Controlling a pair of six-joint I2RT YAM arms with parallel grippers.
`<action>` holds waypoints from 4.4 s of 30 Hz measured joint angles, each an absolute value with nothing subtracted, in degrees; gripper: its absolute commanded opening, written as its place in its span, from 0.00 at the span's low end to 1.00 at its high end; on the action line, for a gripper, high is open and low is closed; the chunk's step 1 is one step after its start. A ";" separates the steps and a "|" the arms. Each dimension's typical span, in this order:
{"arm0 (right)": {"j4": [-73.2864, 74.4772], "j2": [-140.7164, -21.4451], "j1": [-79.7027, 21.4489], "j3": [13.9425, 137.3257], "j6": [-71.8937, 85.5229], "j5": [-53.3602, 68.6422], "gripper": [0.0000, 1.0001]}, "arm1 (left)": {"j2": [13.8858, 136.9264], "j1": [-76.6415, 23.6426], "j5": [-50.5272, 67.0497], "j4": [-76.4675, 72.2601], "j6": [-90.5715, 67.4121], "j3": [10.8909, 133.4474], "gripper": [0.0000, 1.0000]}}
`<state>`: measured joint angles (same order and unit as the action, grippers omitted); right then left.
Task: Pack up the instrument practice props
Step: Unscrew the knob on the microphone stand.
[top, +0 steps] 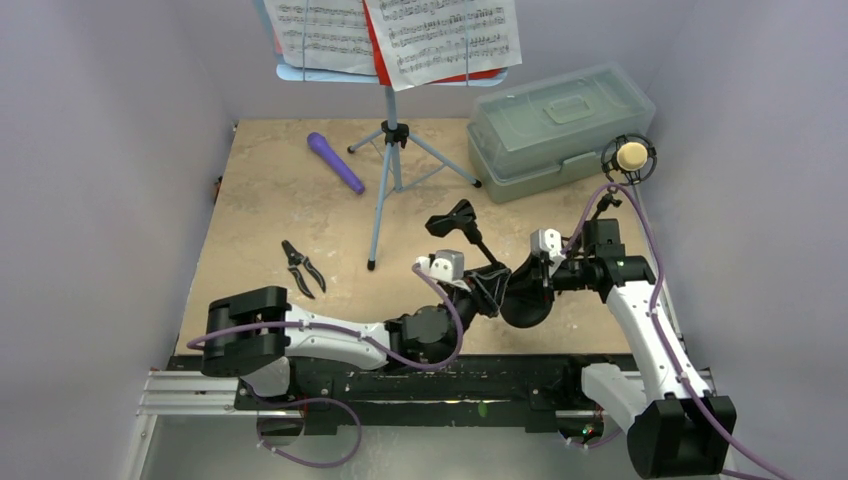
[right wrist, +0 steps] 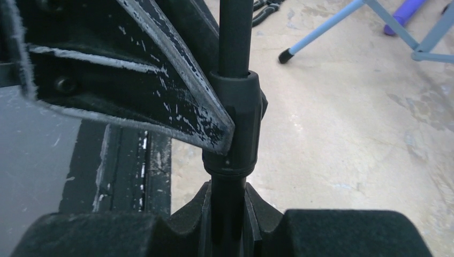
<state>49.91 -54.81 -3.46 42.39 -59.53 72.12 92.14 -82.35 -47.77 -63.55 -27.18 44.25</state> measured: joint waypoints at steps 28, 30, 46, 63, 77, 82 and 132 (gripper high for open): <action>49.39 -54.85 -4.45 42.52 -59.02 71.72 0.00 | 79.48 -82.13 -44.91 -47.37 -30.37 40.99 0.91; 49.47 -54.85 -4.45 42.52 -59.22 71.75 0.00 | 77.73 -82.15 -40.32 -50.13 -26.65 37.21 0.94; 50.92 -54.85 -4.45 42.52 -60.84 72.84 0.00 | 70.26 -71.02 -15.94 -64.34 -19.38 23.49 1.00; 51.70 -54.85 -4.45 42.52 -61.60 73.01 0.00 | 85.71 -63.26 2.85 -80.05 -21.93 25.54 0.84; 51.99 -54.85 -4.45 42.52 -62.26 73.03 0.00 | 98.04 -61.60 13.15 -84.60 -26.55 31.20 0.80; 52.34 -54.87 -4.45 42.52 -62.50 73.03 0.00 | 98.04 -61.60 14.37 -84.86 -26.63 32.03 0.75; 52.60 -54.87 -4.43 42.52 -62.08 72.99 0.00 | 93.54 -64.14 6.57 -85.06 -27.81 33.41 0.00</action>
